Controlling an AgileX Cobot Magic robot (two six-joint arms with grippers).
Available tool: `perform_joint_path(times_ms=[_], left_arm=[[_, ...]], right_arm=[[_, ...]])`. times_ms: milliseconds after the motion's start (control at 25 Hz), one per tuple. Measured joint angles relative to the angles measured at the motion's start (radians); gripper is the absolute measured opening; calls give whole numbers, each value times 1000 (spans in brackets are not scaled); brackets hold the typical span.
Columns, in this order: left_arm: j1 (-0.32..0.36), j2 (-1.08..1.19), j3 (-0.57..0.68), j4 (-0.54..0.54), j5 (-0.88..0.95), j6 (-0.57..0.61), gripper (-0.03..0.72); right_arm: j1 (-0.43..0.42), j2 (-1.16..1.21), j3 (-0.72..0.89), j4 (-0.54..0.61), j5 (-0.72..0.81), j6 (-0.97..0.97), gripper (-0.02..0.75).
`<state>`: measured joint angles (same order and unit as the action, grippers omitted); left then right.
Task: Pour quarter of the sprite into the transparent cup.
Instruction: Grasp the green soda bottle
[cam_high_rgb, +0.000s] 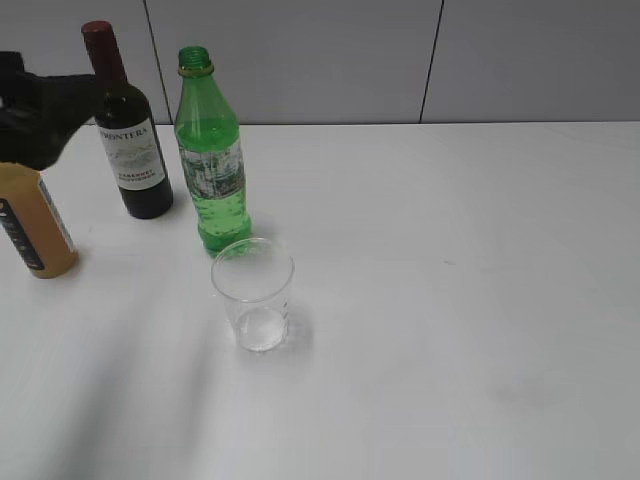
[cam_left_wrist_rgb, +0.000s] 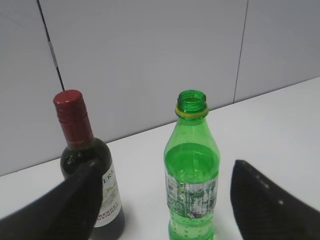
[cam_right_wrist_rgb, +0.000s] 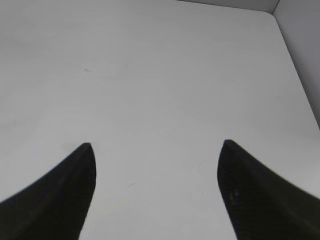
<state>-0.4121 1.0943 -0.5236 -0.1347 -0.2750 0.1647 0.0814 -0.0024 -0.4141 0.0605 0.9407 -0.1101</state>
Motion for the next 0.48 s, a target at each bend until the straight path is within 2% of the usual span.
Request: perform_joint_path(times_ms=[120,360,480], left_arm=[[0,98,0,28,-81,-37,606],[1,271,0,288,-249,-289,605],[26,347,0,340,-348,-338,603]], right_arm=[[0,0,0,0,0,0,585],[0,0,0,0,0,0,585],[0,0,0,0,0,0,585]])
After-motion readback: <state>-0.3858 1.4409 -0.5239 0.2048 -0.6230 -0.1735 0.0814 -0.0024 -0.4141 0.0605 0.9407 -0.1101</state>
